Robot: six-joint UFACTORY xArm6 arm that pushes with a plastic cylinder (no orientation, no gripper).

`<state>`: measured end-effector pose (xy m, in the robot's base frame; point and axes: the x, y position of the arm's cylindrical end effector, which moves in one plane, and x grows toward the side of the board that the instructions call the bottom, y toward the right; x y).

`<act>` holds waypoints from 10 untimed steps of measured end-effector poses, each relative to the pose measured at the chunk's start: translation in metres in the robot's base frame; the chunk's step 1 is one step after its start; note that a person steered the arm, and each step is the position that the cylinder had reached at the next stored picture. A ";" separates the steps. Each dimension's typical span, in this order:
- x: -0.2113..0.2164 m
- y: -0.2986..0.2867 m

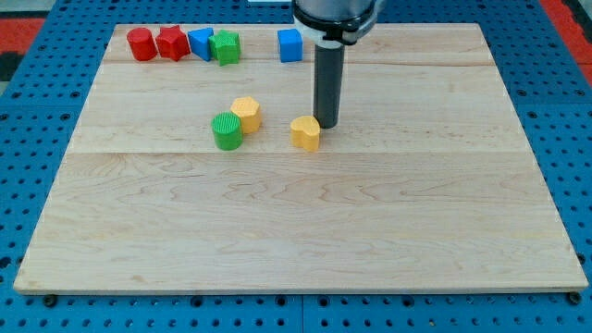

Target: Push the yellow heart towards the yellow hexagon and green circle

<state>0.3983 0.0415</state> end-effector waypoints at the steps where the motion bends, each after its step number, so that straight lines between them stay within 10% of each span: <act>1: 0.014 0.004; 10: -0.060 -0.053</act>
<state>0.3384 -0.0118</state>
